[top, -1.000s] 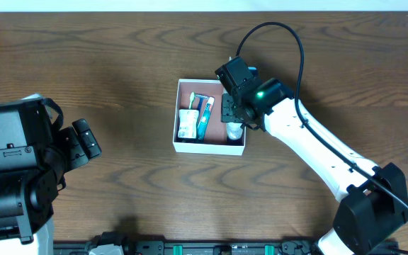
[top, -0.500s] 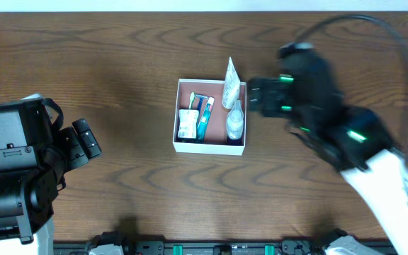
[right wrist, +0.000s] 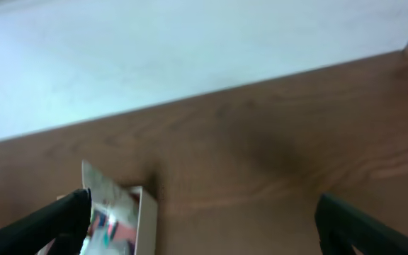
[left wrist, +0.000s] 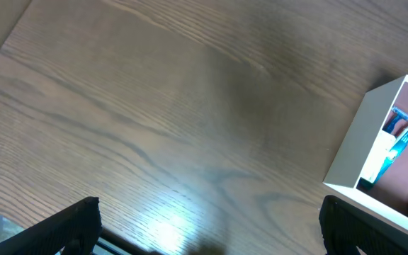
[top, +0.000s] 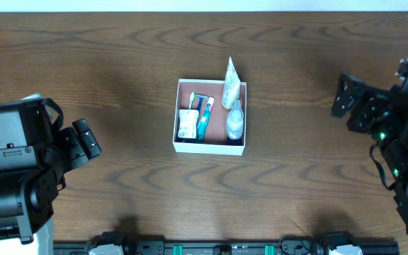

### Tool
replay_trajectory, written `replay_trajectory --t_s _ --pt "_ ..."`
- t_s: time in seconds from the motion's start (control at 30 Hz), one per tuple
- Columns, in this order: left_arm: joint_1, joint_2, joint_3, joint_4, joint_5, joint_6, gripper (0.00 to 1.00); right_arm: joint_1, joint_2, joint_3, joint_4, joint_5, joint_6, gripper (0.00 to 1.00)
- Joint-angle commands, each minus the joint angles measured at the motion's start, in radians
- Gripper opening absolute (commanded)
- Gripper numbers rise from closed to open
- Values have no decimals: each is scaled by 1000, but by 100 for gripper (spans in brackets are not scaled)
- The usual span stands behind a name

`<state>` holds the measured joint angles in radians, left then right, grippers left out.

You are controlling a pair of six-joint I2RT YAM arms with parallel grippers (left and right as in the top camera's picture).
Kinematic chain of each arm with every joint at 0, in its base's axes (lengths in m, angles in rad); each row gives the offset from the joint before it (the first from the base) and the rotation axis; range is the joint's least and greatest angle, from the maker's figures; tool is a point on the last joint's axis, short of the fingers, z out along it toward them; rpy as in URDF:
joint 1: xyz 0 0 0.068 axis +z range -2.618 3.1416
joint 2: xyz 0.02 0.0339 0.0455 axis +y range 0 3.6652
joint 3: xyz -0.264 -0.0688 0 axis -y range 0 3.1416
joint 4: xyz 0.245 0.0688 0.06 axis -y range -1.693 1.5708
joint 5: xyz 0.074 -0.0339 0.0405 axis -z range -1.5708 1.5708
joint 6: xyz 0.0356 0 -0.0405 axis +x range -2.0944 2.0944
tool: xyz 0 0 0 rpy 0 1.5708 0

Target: Pack container

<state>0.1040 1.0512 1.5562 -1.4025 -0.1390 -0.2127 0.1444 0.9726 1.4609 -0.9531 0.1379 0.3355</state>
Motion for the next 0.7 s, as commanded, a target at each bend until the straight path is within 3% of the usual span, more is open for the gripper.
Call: replay_trajectory --t_s 0.0,0.47,0.67 --pt "6 0 11 0 -15 1 98 -13 -5 8 -35 -84 -23 99" --pt "6 0 11 0 -15 1 98 -13 -4 7 -132 -53 -35 99" --pt "6 0 11 0 -15 1 98 -35 -60 -93 -21 -53 -326 99"
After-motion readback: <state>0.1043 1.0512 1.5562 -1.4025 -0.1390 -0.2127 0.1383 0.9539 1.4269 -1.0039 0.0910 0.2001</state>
